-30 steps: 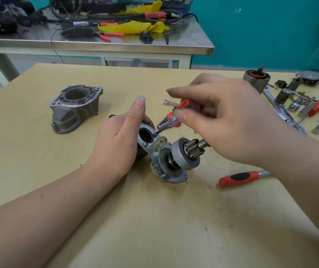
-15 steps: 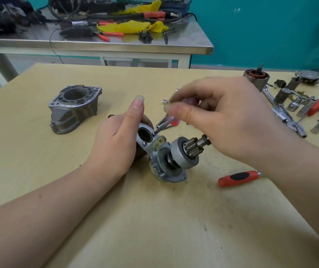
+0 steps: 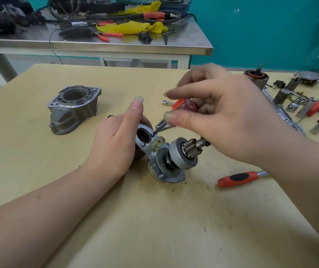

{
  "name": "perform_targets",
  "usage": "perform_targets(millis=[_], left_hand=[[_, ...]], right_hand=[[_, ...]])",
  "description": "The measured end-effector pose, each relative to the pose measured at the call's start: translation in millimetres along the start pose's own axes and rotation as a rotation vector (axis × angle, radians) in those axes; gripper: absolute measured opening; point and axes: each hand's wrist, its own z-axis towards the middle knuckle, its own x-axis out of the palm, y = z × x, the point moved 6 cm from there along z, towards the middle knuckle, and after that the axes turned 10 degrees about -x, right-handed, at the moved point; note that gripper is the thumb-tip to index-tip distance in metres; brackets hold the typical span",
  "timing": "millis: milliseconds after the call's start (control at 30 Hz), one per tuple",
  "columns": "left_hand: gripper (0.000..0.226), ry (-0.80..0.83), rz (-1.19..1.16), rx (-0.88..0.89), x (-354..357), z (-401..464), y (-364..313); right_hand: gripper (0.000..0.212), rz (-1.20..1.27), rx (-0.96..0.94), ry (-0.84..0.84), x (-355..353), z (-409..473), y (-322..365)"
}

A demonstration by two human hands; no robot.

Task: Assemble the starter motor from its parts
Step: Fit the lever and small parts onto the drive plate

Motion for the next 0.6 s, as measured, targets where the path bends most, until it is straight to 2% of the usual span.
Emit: perform_targets(millis=[100,233,300,467,600], left_hand=[[0.071,-0.009,-0.016,0.001,-0.4,0.3,0.1],[0.071,-0.006,-0.02,0.012,-0.9,0.7,0.2],[0.072,-0.002,-0.022,0.008,-0.6,1.1,0.6],[0.073,-0.003,-0.017,0.012,-0.1,0.4,-0.2],[0.072,0.006,-0.018,0.02,-0.2,0.1,-0.4]], right_hand=[[0.038,-0.104,-0.041,0.061,0.6,0.1,2.1],[0.024,0.004,-0.03,-0.035,-0.6,-2.4,4.0],[0.021,-0.027,-0.028,-0.006,1.6,-2.0,3.6],[0.039,-0.108,-0.025,0.099,2.7,-0.1,1.8],[0.024,0.026,-0.005,-0.007,-0.7,-1.0,2.0]])
